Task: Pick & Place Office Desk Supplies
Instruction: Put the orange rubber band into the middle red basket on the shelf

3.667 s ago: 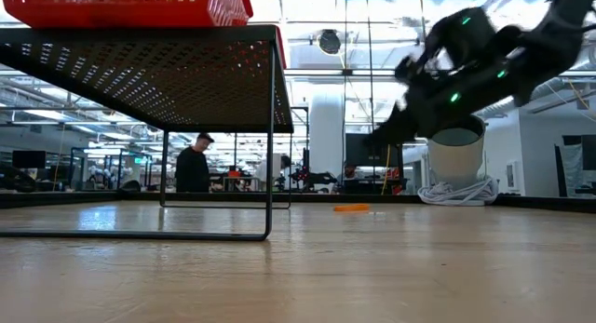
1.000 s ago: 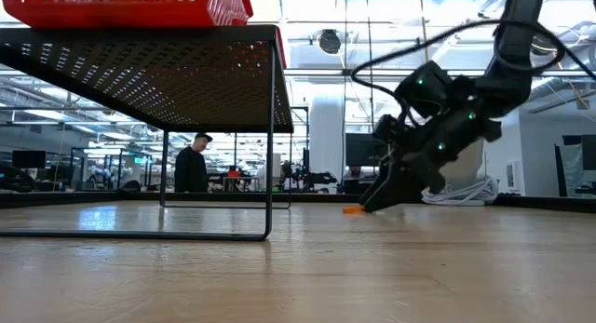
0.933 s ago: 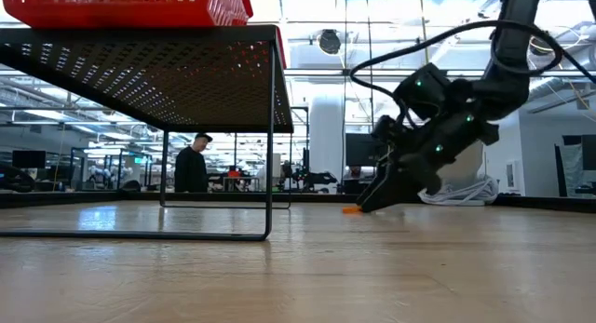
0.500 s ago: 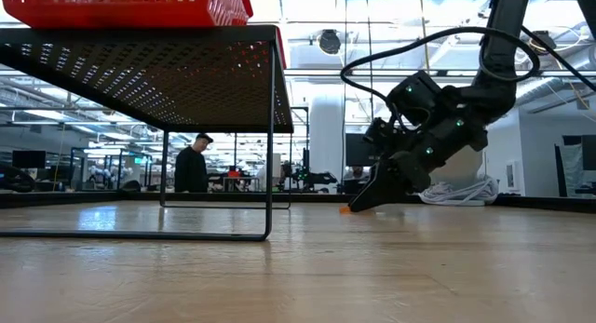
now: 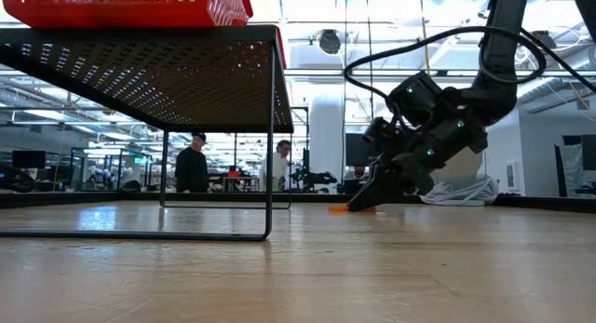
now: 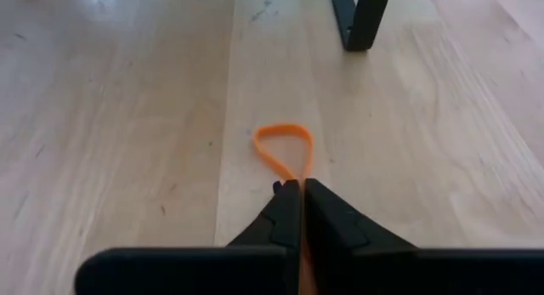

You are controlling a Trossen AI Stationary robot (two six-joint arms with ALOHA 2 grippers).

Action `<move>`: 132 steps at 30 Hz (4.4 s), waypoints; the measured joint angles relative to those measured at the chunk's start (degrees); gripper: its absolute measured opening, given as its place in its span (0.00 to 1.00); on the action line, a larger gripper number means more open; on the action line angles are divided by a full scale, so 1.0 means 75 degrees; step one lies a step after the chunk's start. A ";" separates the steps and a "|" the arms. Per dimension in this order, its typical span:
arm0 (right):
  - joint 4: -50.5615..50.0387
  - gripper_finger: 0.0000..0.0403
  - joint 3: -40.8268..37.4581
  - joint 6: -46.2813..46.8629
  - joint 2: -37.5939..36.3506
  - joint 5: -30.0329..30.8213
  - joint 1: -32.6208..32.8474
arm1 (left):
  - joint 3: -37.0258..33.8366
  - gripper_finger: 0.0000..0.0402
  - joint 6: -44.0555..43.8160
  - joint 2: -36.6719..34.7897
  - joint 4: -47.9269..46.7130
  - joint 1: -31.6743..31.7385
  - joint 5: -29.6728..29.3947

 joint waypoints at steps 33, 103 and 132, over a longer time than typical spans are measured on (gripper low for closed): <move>0.3599 0.00 -0.0015 0.0493 -0.2977 -0.1006 0.1143 | 0.0009 0.41 -0.1007 0.0354 0.1079 0.0697 0.0502; 0.3250 0.00 0.0793 0.0206 -0.3314 -0.0032 0.3115 | 0.2078 0.41 0.3771 0.4666 0.4509 0.1169 0.2632; 0.4160 0.00 0.0804 -0.0112 -0.3322 0.0606 0.3110 | 0.2078 0.41 0.3463 0.4663 0.4817 0.1145 0.4086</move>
